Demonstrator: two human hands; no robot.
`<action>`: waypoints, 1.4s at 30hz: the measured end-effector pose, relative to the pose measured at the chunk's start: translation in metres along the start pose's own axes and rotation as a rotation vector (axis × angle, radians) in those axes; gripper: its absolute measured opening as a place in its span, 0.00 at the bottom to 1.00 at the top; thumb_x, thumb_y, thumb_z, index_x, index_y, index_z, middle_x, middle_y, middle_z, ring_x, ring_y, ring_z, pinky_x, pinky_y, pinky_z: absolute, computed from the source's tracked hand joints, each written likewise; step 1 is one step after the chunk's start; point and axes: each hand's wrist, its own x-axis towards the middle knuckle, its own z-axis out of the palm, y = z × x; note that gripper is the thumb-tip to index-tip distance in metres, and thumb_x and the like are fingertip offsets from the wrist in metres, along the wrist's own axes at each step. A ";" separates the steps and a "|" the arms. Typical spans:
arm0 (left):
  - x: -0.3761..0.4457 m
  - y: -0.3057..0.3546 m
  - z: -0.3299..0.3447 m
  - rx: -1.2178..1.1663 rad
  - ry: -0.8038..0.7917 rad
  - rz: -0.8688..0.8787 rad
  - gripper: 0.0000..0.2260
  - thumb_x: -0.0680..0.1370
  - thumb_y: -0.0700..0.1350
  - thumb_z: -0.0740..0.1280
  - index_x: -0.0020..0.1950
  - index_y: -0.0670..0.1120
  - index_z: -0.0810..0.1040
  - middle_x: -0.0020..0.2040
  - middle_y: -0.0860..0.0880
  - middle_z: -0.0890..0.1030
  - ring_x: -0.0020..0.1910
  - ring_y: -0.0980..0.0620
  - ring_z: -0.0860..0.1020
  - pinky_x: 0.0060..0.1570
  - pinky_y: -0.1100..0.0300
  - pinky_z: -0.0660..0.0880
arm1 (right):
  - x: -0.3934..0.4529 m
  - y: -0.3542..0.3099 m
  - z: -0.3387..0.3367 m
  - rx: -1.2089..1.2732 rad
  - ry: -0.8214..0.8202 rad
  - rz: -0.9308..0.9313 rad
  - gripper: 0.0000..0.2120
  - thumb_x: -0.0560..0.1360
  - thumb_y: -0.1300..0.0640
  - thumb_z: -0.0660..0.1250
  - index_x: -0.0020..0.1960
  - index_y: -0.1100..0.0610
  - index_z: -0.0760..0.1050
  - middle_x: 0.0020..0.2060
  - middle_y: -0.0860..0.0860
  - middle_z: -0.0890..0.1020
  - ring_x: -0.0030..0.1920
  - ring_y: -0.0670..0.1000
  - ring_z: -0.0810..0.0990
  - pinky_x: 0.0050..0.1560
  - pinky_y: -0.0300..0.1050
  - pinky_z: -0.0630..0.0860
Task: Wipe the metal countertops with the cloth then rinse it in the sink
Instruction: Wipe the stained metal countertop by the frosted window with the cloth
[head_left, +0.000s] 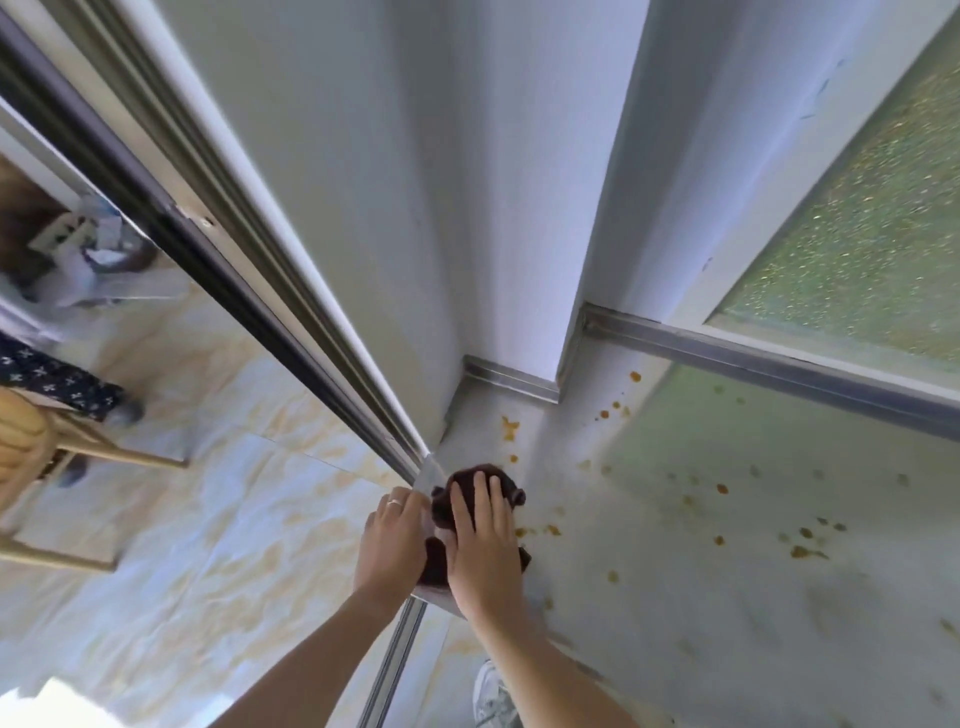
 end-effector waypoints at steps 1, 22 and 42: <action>0.003 -0.001 0.007 0.025 0.012 0.039 0.10 0.73 0.36 0.71 0.51 0.47 0.79 0.51 0.49 0.79 0.48 0.47 0.78 0.47 0.55 0.77 | 0.003 0.005 -0.001 -0.006 0.012 -0.023 0.27 0.82 0.48 0.56 0.81 0.51 0.61 0.81 0.56 0.60 0.82 0.58 0.54 0.79 0.57 0.60; 0.040 0.022 0.057 -0.014 0.272 0.312 0.19 0.78 0.42 0.67 0.68 0.41 0.75 0.66 0.43 0.76 0.69 0.40 0.72 0.69 0.47 0.68 | 0.039 0.123 -0.032 -0.098 0.318 0.140 0.21 0.81 0.61 0.65 0.73 0.58 0.73 0.74 0.58 0.73 0.76 0.62 0.68 0.73 0.62 0.69; 0.035 0.014 0.069 0.061 0.151 0.366 0.28 0.83 0.48 0.55 0.83 0.43 0.55 0.84 0.45 0.55 0.84 0.48 0.49 0.81 0.46 0.52 | -0.020 0.149 -0.049 -0.077 0.389 0.129 0.20 0.79 0.60 0.61 0.69 0.57 0.78 0.70 0.56 0.77 0.72 0.61 0.74 0.70 0.56 0.70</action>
